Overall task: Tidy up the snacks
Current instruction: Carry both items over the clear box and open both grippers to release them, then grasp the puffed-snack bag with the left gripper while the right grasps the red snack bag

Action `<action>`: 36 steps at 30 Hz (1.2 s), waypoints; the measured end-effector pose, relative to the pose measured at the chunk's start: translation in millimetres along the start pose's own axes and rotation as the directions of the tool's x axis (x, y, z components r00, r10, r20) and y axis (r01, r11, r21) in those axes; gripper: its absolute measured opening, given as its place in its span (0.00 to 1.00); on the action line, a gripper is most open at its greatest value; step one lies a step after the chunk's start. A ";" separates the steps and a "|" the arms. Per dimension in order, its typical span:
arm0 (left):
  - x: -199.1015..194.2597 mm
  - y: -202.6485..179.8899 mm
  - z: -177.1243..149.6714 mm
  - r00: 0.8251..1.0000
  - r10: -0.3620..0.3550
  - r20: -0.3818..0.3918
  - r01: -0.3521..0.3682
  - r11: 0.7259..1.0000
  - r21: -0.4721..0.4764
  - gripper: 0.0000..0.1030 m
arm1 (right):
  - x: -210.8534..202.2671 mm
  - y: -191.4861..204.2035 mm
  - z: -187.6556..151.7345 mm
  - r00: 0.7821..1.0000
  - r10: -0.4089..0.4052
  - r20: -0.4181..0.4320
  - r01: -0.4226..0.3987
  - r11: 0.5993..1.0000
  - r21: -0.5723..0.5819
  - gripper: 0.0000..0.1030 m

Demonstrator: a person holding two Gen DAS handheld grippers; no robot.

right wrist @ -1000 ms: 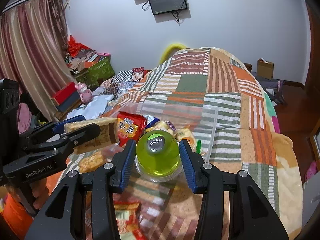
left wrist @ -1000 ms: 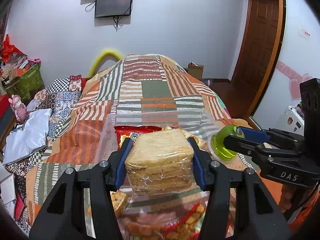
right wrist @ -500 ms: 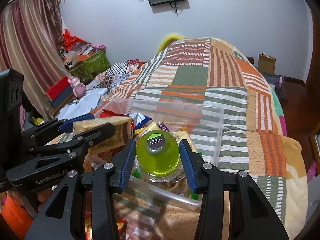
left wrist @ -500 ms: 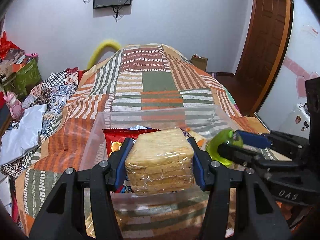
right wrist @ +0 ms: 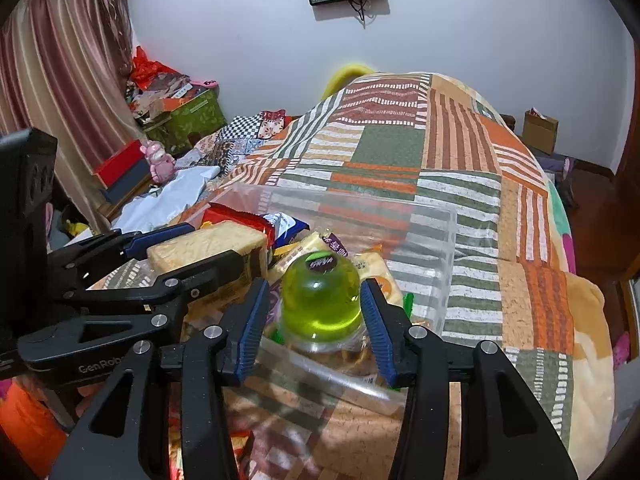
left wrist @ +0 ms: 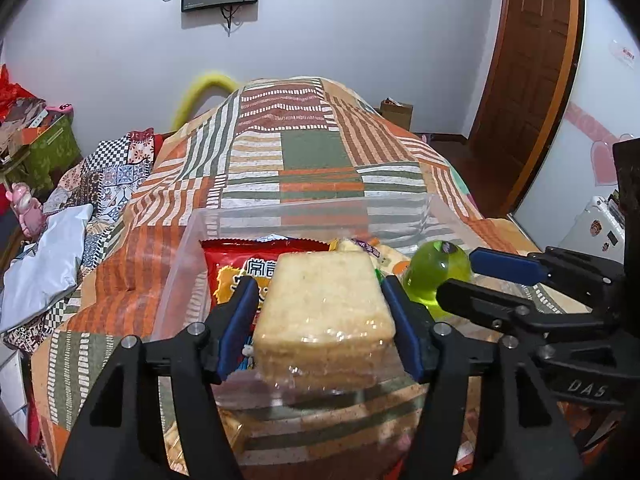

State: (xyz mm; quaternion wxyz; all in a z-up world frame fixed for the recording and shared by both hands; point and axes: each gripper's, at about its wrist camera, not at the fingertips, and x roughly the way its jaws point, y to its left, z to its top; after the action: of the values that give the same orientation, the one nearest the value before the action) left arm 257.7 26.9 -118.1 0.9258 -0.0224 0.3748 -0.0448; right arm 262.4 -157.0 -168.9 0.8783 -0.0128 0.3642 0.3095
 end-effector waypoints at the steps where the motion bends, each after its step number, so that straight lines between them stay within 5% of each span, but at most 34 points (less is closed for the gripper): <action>1: -3.1 0.5 -1.0 1.000 -0.001 0.002 0.001 1.000 -0.001 0.61 | -1.9 -0.4 -0.3 1.000 0.002 0.002 -0.002 1.000 0.002 0.45; 16: -51.4 16.7 -32.2 0.998 0.058 -0.002 -0.058 0.998 -0.021 0.79 | -35.6 6.9 -20.3 1.000 -0.007 0.009 0.007 1.000 -0.004 0.50; 36: -75.7 39.1 -114.6 0.986 0.095 -0.138 -0.103 0.994 -0.046 0.80 | -37.4 59.1 -82.7 0.992 0.053 -0.115 -0.062 0.995 -0.077 0.59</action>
State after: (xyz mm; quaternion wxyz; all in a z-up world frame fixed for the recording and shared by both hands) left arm 126.4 72.4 -151.0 0.8983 -0.0252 0.4385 0.0098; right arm 157.2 -149.7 -193.4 0.8458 -0.0548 0.4006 0.3480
